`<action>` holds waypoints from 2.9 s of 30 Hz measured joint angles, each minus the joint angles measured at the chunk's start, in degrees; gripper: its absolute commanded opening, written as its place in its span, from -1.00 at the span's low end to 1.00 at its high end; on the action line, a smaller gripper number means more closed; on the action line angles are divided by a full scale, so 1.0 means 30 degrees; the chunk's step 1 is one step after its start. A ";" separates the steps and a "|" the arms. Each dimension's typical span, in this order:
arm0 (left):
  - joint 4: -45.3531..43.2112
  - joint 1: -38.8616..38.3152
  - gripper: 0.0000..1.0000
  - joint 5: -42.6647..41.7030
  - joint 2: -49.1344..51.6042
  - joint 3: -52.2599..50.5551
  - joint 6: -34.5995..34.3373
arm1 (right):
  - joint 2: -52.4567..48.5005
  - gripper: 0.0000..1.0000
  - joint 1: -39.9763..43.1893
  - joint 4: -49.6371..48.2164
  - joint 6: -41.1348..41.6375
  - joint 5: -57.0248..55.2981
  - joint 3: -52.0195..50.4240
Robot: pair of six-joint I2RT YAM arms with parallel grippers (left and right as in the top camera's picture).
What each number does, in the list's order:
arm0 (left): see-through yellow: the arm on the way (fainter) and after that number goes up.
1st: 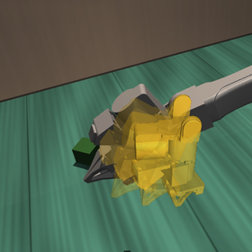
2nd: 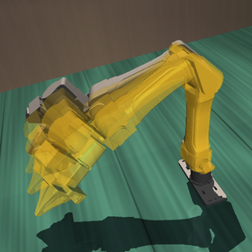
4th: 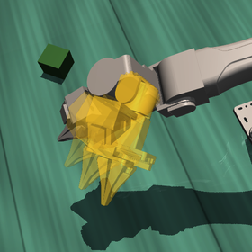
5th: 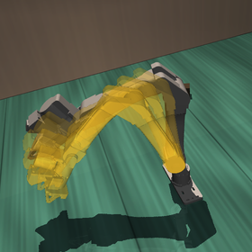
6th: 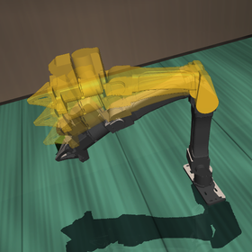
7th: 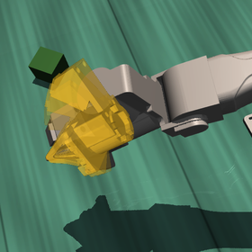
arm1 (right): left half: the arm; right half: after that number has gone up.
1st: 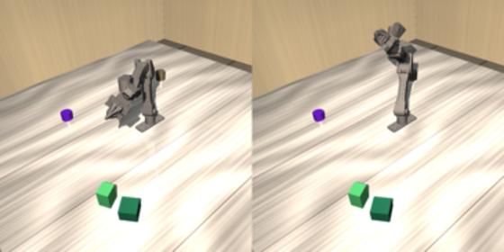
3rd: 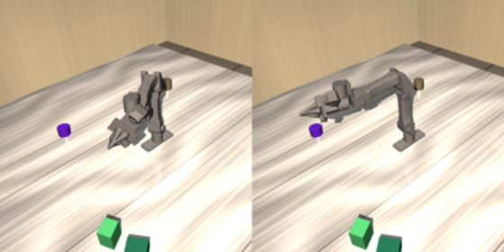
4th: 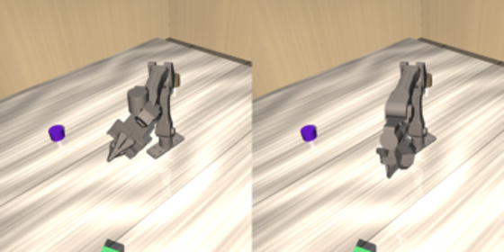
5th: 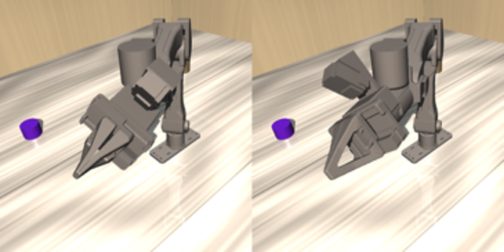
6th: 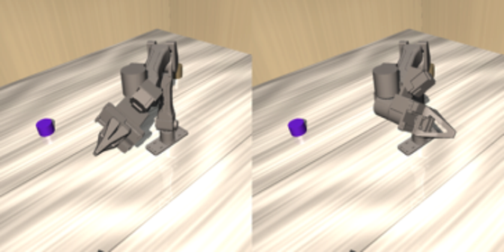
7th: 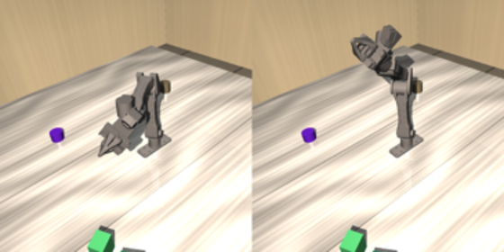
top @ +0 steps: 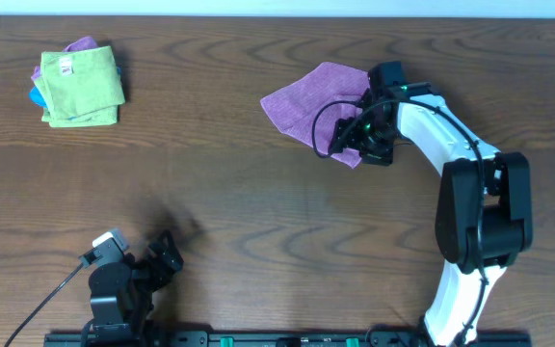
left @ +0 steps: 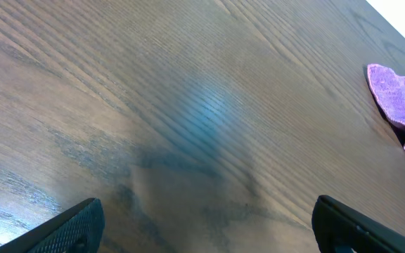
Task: Fold the cloth
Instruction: 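Lift the purple cloth with the right gripper and drag it toward center, then lay the purple cloth flat at center and release with right gripper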
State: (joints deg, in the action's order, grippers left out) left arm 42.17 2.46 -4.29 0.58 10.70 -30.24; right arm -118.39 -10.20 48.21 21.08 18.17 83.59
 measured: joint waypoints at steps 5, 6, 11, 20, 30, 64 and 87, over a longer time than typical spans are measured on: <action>0.0000 0.0000 0.91 0.0000 0.0000 0.0000 0.0000 | 0.0000 0.53 0.0000 -0.0969 0.0277 -0.0036 -0.0663; 0.0000 0.0000 0.91 0.0000 0.0000 0.0000 0.0000 | 0.0000 0.50 0.0000 -0.1042 0.0372 -0.0044 -0.0882; 0.0000 0.0000 0.91 0.0000 0.0000 0.0000 0.0000 | 0.0058 0.11 0.0000 -0.1435 0.0648 -0.0036 -0.1282; 0.0000 0.0000 0.91 0.0000 0.0000 0.0000 -0.0007 | 0.0342 -0.97 -0.0692 -0.3096 0.0940 -0.0335 -0.2455; 0.0000 0.0000 0.91 0.0007 0.0000 0.0000 -0.0007 | 0.0342 -0.97 -0.2157 -0.2594 0.0976 0.2033 -0.2769; 0.0007 0.0000 0.91 0.0015 0.0000 -0.0007 -0.0007 | 0.6149 0.53 -0.5064 -0.0481 0.1545 0.3424 -0.2637; 0.0000 0.0000 0.91 0.0015 0.0000 -0.0007 -0.0007 | 0.6193 0.37 -0.4656 -0.1610 0.0270 0.1115 -0.7104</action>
State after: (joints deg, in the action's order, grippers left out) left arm 42.17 2.46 -4.25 0.58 10.68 -30.26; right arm -99.81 -24.16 43.38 21.89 21.52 62.28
